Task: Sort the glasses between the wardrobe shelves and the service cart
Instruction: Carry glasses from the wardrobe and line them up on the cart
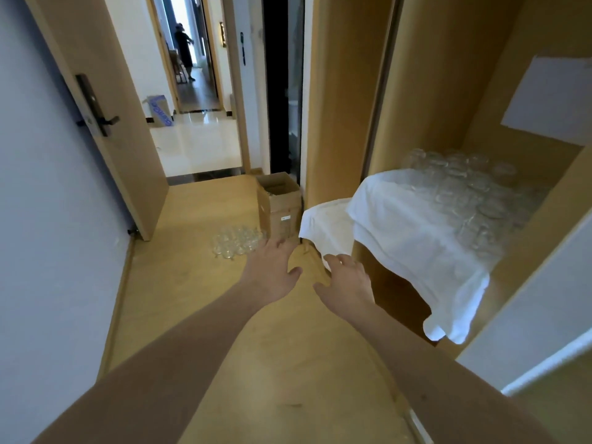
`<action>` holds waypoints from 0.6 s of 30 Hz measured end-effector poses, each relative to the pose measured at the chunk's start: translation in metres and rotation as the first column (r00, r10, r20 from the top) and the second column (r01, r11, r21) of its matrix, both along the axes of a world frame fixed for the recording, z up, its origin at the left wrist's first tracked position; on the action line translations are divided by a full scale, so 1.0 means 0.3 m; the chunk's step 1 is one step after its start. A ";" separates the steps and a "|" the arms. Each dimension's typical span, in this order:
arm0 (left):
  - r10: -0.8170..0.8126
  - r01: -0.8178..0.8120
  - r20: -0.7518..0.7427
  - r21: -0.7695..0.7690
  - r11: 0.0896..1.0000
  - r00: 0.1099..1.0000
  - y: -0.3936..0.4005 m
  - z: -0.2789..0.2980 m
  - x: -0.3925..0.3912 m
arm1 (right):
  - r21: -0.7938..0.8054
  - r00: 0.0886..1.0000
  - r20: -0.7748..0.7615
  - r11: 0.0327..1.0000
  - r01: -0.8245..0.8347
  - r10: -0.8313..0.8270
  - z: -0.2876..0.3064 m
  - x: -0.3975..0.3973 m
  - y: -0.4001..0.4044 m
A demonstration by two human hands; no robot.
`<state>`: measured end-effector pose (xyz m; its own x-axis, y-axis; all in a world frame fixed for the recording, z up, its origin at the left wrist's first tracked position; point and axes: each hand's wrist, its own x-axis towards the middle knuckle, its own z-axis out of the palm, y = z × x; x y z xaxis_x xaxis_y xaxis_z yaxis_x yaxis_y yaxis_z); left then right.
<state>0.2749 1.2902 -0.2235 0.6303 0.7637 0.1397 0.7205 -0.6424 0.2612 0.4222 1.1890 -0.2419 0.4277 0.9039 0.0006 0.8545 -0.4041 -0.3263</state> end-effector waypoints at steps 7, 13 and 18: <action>-0.125 0.125 -0.019 -0.014 0.992 0.992 0.360 0.029 0.006 | 0.009 0.992 0.002 0.992 0.123 -0.123 0.050 -0.017 0.317; -0.189 0.188 -0.011 -0.053 0.981 0.982 0.561 0.012 0.072 | -0.021 0.975 -0.014 0.975 0.220 -0.221 0.017 0.001 0.462; -0.260 0.260 0.003 -0.053 0.964 0.966 0.650 -0.006 0.211 | -0.039 0.952 -0.027 0.952 0.304 -0.305 0.011 0.105 0.536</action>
<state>0.3383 1.4852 -0.2254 0.8085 0.5797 0.1012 0.5316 -0.7932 0.2969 0.4536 1.3497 -0.2387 0.6820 0.7299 -0.0468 0.6781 -0.6550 -0.3334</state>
